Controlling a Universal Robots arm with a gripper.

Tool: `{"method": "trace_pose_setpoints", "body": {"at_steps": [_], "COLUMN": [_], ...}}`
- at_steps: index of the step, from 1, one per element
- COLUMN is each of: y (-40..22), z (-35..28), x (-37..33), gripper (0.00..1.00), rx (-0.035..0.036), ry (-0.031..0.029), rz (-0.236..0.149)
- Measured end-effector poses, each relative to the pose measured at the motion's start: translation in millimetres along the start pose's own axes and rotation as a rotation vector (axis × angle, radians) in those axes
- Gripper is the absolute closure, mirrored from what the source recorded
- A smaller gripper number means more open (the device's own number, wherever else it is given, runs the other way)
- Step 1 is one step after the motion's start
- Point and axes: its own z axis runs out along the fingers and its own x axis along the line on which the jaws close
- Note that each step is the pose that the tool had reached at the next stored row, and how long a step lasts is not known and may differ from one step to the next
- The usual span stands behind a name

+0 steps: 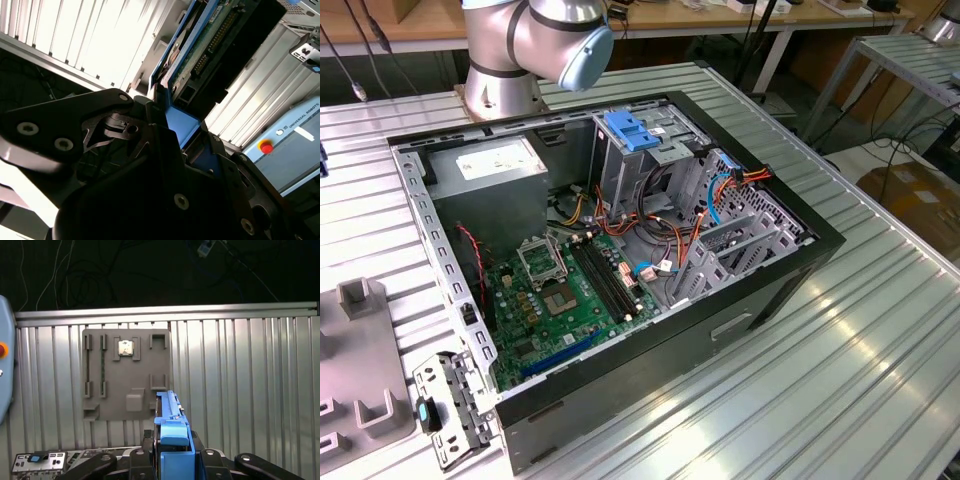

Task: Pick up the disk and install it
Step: 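Pick up the disk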

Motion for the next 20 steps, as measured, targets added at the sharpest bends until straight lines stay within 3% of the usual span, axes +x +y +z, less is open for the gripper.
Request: {"method": "trace_pose_setpoints", "body": {"at_steps": [7,20], "y": [-12.3,-25.8], "z": [0.0,0.0], "x": [-0.6,-1.3], "gripper": [0.63,0.63], "rx": [0.0000,0.0000], "ry": [0.0000,0.0000], "rz": [0.000,0.000]}}
